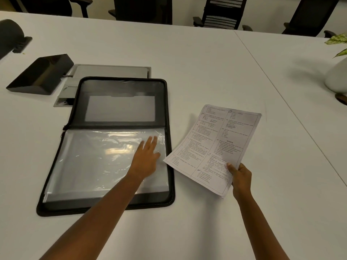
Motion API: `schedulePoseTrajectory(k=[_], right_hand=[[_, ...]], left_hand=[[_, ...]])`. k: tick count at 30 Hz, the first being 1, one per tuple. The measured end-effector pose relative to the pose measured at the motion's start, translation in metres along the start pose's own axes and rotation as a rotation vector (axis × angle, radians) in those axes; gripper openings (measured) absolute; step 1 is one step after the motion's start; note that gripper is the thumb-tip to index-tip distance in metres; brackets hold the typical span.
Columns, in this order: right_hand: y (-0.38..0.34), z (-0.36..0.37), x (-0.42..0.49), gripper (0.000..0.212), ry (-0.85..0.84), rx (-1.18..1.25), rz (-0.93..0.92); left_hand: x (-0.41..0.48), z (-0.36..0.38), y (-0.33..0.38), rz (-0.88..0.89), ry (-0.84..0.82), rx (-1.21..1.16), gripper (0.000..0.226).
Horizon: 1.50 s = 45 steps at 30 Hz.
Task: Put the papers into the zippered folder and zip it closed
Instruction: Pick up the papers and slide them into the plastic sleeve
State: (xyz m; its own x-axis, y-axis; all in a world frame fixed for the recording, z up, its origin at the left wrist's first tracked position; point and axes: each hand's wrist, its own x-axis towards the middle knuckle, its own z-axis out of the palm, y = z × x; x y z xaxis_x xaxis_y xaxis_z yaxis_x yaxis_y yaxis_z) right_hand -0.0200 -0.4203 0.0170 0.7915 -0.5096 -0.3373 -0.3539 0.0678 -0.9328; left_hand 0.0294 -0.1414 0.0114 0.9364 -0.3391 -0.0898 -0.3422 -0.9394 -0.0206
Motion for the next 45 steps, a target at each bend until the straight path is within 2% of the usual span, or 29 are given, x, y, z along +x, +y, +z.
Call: schedulePoseTrajectory(k=[7, 13, 19, 31, 39, 45], right_hand=[[-0.013, 0.026, -0.002, 0.028, 0.074, -0.066, -0.094], [-0.024, 0.042, -0.007, 0.026, 0.050, -0.134, -0.167], [-0.029, 0.065, -0.014, 0.028, 0.076, -0.095, -0.193], [-0.019, 0.123, -0.040, 0.026, 0.354, 0.051, -0.186], [-0.010, 0.137, -0.048, 0.028, 0.481, 0.157, -0.083], [-0.009, 0.148, -0.049, 0.028, 0.566, 0.248, -0.045]], left_hand=[[0.004, -0.009, -0.005, 0.339, -0.067, 0.081, 0.046], [0.002, -0.024, -0.012, 0.506, -0.053, -0.020, 0.037], [0.004, -0.029, -0.019, 0.492, -0.051, -0.018, 0.033], [0.005, -0.025, -0.010, 0.461, -0.022, -0.123, 0.029], [0.002, -0.025, -0.008, 0.414, -0.019, -0.178, 0.028], [0.000, -0.028, -0.006, 0.450, -0.025, -0.201, 0.025]])
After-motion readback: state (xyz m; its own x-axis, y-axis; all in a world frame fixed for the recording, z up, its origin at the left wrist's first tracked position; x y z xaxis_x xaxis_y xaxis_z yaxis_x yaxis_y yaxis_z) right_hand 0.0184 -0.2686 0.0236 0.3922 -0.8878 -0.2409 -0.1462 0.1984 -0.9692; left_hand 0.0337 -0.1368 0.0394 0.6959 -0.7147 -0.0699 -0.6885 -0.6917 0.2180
